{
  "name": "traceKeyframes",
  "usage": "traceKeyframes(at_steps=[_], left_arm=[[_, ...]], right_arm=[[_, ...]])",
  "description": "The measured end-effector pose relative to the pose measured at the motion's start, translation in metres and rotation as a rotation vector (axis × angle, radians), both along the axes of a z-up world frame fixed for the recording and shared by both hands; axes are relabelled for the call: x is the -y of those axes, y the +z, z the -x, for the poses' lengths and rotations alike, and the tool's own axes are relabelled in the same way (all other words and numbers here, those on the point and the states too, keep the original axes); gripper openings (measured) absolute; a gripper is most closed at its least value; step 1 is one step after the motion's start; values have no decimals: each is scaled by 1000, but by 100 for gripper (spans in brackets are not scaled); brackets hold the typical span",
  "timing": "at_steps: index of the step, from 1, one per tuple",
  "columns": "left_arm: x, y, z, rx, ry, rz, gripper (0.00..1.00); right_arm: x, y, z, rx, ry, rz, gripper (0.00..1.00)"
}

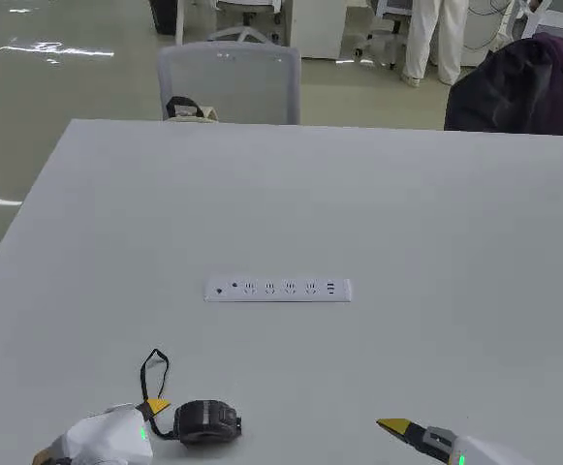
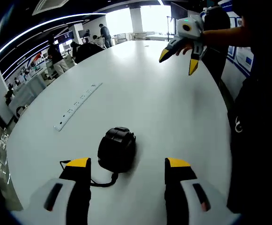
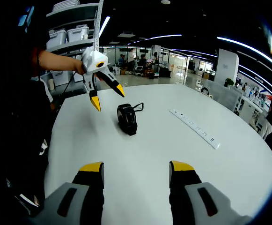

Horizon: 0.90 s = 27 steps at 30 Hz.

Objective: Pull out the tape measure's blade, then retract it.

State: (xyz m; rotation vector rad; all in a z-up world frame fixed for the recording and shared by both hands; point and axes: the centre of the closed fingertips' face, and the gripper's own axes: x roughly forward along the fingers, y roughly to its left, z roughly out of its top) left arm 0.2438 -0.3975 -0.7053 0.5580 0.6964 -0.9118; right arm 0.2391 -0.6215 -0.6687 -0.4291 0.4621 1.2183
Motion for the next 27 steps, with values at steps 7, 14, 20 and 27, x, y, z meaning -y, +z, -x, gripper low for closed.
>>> traceKeyframes(at_steps=[7, 14, 20, 27], left_arm=[[3, -11, -15, -16, -59, -24, 53], [2, -24, -28, -34, -109, -55, 50], [5, -35, -34, -72, -145, -69, 49], [4, -46, -38, -108, -195, -87, 47]], right_arm=[[-12, -11, -9, -7, 60, 9, 51], [-25, -20, -18, -12, 99, 9, 44], [-35, -30, -26, -25, 134, 8, 40], [-50, -38, -34, -40, 158, 2, 35]])
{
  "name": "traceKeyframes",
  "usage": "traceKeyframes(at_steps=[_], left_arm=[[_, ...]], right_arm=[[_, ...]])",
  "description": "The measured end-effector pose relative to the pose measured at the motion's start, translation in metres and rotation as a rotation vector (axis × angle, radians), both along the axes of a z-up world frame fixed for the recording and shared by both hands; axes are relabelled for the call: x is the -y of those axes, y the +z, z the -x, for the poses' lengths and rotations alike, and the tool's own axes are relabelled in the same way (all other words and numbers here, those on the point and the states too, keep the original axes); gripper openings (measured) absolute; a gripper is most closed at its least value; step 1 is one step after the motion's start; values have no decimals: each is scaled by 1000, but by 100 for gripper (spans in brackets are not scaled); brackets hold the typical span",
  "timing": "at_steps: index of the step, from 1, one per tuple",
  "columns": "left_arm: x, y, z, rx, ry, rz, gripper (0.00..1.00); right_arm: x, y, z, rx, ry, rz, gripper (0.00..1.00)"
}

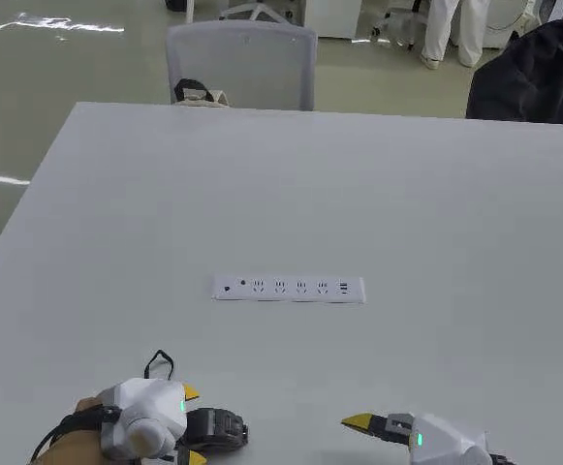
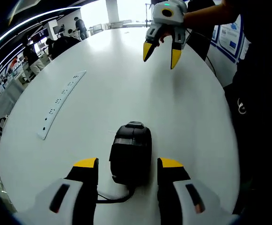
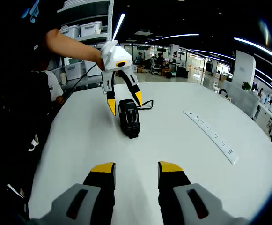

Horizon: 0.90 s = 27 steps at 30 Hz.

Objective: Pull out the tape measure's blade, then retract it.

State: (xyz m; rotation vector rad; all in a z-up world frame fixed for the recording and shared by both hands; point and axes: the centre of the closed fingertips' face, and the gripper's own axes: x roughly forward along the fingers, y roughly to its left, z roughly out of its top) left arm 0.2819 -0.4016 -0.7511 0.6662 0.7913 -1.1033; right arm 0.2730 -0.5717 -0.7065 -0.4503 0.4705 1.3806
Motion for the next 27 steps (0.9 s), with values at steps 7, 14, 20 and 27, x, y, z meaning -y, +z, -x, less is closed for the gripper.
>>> traceKeyframes(at_steps=[7, 14, 20, 27], left_arm=[[3, -3, 3, -19, -61, 3, 42], [4, -14, 6, -34, -94, -16, 35], [4, -15, 5, -32, -99, -14, 33], [5, -11, 7, -18, -139, -7, 32]], right_arm=[[-21, -9, -4, -5, 56, 5, 32], [-38, -17, -8, -16, 105, 25, 32], [-55, -24, -8, -22, 148, 38, 30], [-78, -39, -5, -26, 209, 60, 29]])
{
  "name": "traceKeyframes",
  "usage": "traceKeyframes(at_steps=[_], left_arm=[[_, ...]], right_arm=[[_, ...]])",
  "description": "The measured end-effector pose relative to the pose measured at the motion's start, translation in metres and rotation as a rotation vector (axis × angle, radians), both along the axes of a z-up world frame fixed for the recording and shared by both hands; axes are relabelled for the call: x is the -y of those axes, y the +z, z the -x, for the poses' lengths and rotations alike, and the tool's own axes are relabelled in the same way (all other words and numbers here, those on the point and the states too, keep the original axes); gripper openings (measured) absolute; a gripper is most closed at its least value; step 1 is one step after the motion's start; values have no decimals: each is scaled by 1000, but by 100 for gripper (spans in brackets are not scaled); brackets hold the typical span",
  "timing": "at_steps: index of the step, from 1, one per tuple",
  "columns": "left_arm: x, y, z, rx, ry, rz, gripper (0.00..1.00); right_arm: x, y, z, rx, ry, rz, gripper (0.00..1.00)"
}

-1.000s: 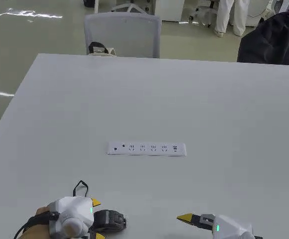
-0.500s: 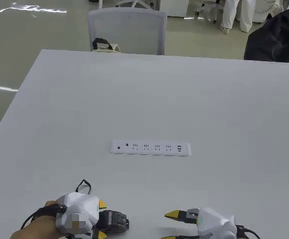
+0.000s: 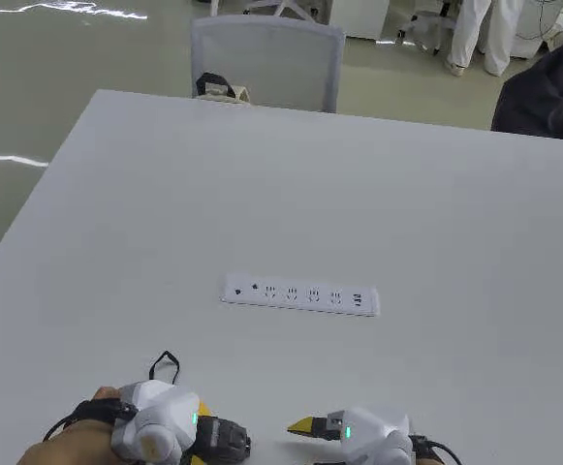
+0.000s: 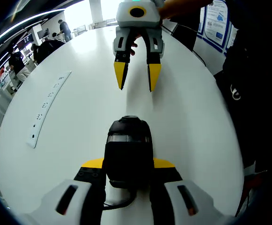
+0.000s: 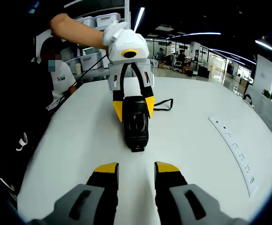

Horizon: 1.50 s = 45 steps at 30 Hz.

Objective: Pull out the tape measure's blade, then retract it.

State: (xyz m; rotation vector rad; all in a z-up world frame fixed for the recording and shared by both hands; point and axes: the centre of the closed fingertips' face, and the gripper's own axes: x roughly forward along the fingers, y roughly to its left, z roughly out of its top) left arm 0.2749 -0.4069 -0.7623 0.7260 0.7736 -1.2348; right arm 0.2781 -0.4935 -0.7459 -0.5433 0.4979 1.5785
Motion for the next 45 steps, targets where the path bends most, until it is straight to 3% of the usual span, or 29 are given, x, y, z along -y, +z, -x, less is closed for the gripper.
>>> traceKeyframes(at_steps=[10, 11, 12, 16, 19, 20, 21, 23, 35, 45], left_arm=[[0, 1, 0, -18, 22, 33, 31], [-10, -3, 0, -31, 56, -16, 30], [-2, -4, 1, -20, 36, 24, 30], [-4, -15, 0, -19, 38, 23, 30], [2, 10, 2, -19, 45, 20, 30], [4, 12, 3, -16, 44, 20, 30], [0, -1, 2, -24, 46, 48, 30], [-1, 1, 1, -18, 50, 38, 29], [-3, -6, 0, -19, 56, 64, 29], [1, 1, 1, -8, 43, 53, 29]], right_arm=[[-27, -17, 2, -13, 32, 21, 26], [-29, -18, 2, -23, 30, 20, 26], [-31, -20, 3, -29, 31, 21, 25], [-36, -27, 3, -20, 43, 37, 24], [-39, -30, 4, -35, 43, 42, 23], [-39, -32, 4, -29, 44, 50, 23], [-40, -34, 3, -26, 43, 54, 22], [-41, -36, 3, -24, 39, 55, 20], [-43, -34, 5, -24, 39, 62, 14], [-41, -34, 5, -16, 49, 77, 12]])
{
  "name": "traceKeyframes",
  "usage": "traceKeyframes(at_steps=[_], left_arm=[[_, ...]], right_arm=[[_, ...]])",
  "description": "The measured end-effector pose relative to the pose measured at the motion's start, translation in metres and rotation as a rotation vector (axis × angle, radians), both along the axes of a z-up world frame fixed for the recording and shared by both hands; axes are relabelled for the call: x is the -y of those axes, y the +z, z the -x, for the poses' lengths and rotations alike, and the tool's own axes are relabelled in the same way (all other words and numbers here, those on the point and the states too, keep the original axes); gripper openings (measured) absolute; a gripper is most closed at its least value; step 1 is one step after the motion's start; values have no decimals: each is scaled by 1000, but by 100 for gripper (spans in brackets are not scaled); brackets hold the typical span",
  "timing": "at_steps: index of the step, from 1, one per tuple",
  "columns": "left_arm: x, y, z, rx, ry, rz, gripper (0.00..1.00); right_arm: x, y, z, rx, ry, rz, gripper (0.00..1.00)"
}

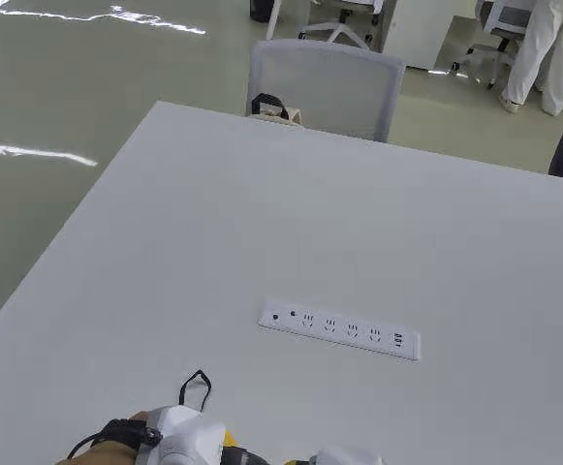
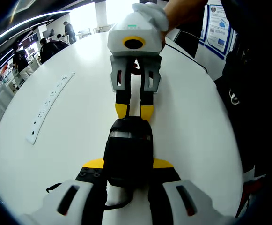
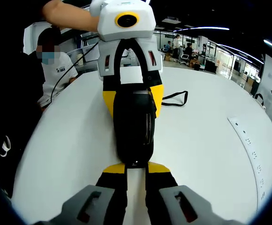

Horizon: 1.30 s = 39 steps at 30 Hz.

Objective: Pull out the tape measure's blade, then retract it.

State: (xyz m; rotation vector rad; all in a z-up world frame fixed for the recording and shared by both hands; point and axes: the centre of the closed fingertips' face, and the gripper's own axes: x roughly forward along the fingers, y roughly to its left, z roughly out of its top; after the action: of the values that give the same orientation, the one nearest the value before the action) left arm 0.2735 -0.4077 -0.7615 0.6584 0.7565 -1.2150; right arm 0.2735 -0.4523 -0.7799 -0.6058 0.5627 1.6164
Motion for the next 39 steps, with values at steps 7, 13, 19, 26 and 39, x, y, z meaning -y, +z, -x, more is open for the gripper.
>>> traceKeyframes(at_steps=[7, 13, 19, 26, 39], left_arm=[[-6, -1, -1, 3, 4, 1, 29], [-11, -3, -1, 3, 8, 0, 29], [-10, 0, -1, 1, 13, -2, 29], [-9, 0, -1, -3, 14, -1, 29], [-8, 0, -1, -6, 14, -2, 29]], right_arm=[[-1, 4, -2, -13, -7, -24, 11], [-3, 7, -2, -5, 4, -26, 11], [-4, 8, -2, 5, 11, -32, 11], [-1, 7, -3, 7, 10, -30, 11], [18, 8, -4, -2, 3, -29, 11]])
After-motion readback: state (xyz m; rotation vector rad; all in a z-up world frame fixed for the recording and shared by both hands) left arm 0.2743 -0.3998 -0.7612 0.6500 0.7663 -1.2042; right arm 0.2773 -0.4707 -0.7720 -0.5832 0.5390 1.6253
